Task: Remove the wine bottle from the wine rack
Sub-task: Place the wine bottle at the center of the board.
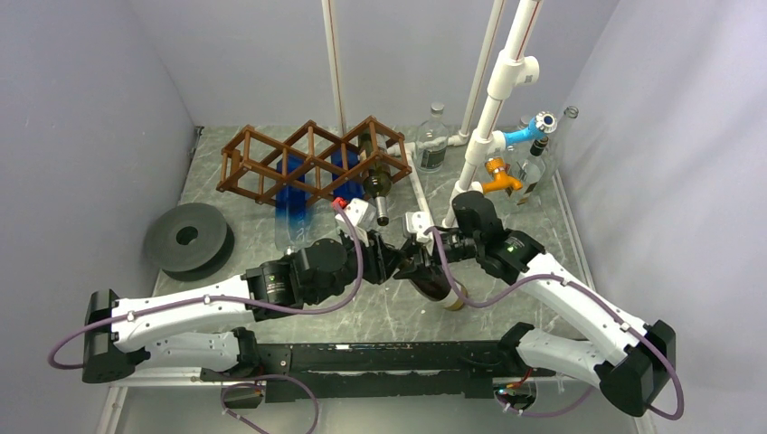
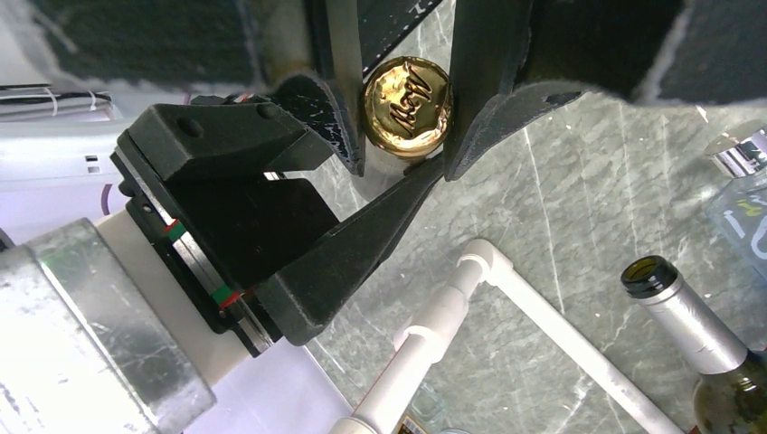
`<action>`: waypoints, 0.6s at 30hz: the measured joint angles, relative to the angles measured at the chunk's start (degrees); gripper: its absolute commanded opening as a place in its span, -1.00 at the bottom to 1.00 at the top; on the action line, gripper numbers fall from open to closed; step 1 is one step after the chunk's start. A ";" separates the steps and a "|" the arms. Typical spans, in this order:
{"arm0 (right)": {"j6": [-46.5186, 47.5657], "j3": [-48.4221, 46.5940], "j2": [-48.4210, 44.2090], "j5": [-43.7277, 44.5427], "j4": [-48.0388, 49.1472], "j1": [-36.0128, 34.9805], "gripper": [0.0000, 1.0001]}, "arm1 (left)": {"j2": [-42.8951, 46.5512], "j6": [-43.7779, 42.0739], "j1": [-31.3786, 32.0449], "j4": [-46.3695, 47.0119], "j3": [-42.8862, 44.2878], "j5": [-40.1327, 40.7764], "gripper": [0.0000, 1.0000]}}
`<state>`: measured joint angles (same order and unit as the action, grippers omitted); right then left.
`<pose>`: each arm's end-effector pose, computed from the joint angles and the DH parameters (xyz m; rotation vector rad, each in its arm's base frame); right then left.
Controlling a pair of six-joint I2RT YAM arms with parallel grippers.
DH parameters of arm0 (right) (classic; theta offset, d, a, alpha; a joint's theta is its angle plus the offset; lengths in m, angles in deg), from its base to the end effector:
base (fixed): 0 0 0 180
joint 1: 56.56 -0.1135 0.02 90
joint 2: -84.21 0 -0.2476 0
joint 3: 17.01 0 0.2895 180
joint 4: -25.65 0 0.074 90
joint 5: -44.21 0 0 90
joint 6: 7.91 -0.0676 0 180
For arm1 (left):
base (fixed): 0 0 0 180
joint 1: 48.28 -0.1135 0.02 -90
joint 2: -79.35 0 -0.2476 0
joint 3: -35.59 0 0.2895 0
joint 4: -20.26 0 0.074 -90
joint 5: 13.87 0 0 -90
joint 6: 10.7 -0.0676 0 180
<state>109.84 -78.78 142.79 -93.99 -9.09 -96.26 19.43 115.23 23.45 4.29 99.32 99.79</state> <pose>0.1843 0.2185 0.2786 -1.5340 1.3921 1.0111 0.1253 -0.2931 0.3184 0.2706 1.8549 -0.9763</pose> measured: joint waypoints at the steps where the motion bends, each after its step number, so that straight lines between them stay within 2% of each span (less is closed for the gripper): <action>1: 0.26 -0.02 -0.11 -0.22 -0.28 0.11 -0.97 | 0.00 -0.24 0.00 0.02 0.02 -0.44 -0.44; 4: 1.46 -0.07 -0.33 -1.77 -1.22 0.96 -1.00 | 0.00 -0.61 0.00 0.33 0.02 -1.44 0.17; 6: 4.11 -0.33 -0.63 -4.70 -3.78 1.79 -1.00 | 0.11 -1.01 0.11 1.55 0.02 -2.05 0.48; 8: 7.30 -0.39 -1.62 -7.28 -6.88 2.73 -1.00 | 1.11 -1.25 0.11 3.78 0.02 -2.43 0.62; 12: 11.78 -0.37 -3.58 -10.34 -11.58 5.42 -1.00 | 4.72 -1.90 0.11 7.04 0.02 -2.97 0.74; 15: 13.44 -0.26 -4.46 -11.67 -13.33 7.39 -1.00 | 7.04 -3.02 0.11 7.48 0.02 -3.26 0.95; 18: 15.47 -0.24 -5.73 -13.07 -15.58 10.49 -1.00 | 9.60 -5.14 0.11 6.03 0.00 -2.75 0.99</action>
<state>125.32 -79.02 137.07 -107.06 -24.68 -85.77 29.02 110.09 23.56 10.32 99.32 97.03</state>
